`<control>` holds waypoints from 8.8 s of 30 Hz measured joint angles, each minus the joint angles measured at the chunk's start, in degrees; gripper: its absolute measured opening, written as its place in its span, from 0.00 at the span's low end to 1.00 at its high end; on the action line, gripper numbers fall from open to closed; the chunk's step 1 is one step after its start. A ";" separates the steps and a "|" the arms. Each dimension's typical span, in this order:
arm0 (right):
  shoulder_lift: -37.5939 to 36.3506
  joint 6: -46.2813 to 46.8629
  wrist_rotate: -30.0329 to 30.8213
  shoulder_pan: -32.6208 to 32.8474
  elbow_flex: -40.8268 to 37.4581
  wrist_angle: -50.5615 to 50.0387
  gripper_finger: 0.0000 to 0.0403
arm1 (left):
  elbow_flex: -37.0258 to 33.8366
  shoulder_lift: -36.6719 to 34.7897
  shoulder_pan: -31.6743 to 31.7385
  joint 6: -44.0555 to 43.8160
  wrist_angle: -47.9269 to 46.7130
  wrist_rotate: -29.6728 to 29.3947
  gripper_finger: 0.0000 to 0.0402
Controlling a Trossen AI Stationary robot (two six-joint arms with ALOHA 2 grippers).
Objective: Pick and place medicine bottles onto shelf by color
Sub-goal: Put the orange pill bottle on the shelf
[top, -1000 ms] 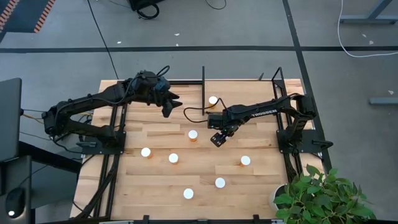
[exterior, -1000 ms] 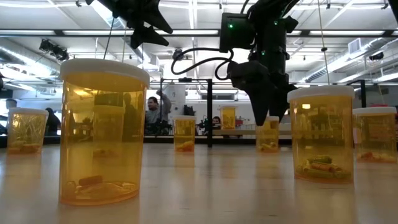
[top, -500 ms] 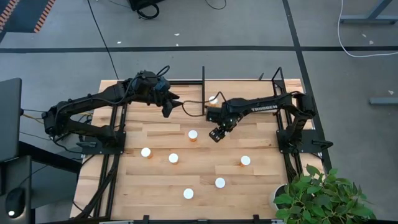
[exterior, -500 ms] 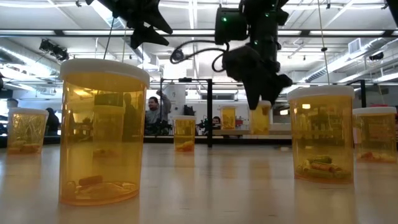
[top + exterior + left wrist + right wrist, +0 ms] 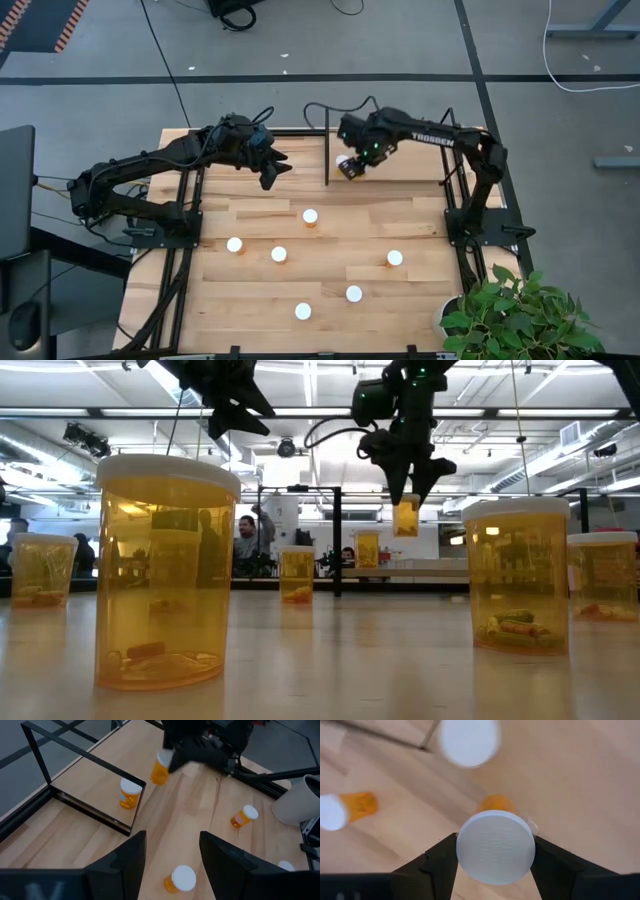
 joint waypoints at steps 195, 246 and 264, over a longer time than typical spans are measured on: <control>-11.19 49.75 -2.10 46.45 -37.26 20.12 0.68 | 0.02 0.02 -0.07 -11.93 -3.87 -0.04 0.53; 4.97 -12.43 4.64 -9.40 3.63 -1.92 0.57 | 0.02 0.04 5.22 -2.95 -3.50 -0.04 0.52; 19.41 -19.40 4.91 -16.32 17.86 -6.63 0.57 | 0.02 0.04 5.70 -3.02 -3.67 -0.02 0.54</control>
